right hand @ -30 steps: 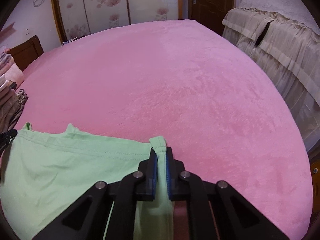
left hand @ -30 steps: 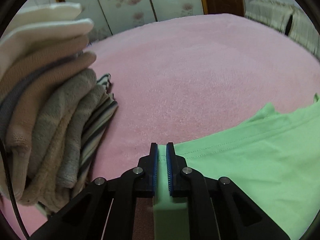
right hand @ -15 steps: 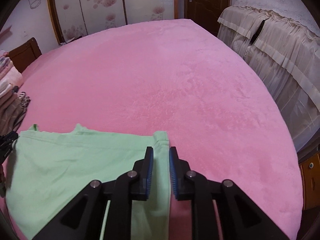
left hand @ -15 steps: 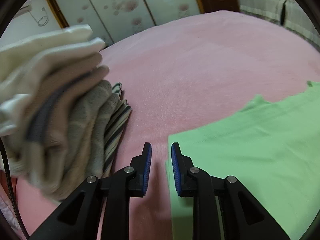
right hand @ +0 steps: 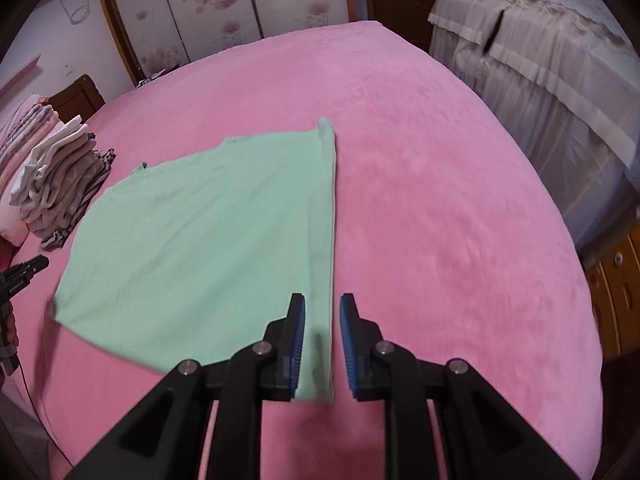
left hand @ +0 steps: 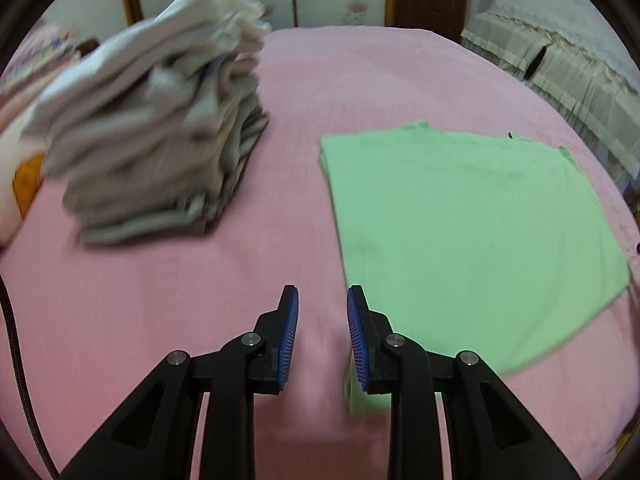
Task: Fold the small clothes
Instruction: 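Close both tools on the folded bundle edge and straighten it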
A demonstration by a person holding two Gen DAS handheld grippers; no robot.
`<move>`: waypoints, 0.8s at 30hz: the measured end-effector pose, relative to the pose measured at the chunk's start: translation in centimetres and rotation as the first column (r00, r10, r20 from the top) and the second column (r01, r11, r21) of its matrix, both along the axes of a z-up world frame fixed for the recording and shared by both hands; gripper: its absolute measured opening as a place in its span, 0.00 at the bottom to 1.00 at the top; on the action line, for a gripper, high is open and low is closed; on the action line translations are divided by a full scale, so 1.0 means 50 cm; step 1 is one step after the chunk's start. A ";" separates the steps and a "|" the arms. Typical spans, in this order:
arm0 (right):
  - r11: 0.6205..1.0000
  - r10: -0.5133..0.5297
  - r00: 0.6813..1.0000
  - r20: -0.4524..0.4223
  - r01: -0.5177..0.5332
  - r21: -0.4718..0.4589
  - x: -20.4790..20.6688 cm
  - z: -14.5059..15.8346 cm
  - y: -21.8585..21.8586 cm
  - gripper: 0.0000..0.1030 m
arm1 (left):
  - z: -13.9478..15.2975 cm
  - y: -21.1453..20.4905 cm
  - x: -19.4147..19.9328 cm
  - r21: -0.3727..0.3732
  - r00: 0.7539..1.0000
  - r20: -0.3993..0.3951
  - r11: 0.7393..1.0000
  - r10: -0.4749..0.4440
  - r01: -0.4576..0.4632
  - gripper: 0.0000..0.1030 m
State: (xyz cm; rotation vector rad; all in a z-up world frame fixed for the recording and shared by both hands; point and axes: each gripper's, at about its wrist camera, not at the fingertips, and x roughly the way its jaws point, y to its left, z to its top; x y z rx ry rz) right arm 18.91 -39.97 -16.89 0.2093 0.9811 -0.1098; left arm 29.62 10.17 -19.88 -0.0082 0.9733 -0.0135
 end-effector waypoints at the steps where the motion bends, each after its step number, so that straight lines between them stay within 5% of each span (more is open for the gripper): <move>1: 1.000 -0.012 1.000 0.002 0.012 0.014 -0.019 -0.005 -0.001 0.17 | -0.008 0.004 -0.023 -0.025 1.000 -0.012 1.000 0.010 -0.011 0.23; 13: 0.989 -0.087 0.996 0.004 0.086 0.119 -0.092 -0.059 -0.019 0.17 | -0.096 0.032 -0.087 -0.316 0.995 -0.058 0.944 0.083 -0.097 0.24; 18: 0.984 -0.081 0.997 0.008 0.079 0.161 -0.090 -0.070 -0.026 0.22 | -0.127 0.037 -0.089 -0.432 0.994 -0.072 0.896 0.083 -0.107 0.43; 24: 0.974 -0.095 0.995 0.025 0.088 0.210 -0.075 -0.085 -0.037 0.30 | -0.159 0.030 -0.092 -0.456 0.994 -0.059 0.883 0.090 -0.107 0.46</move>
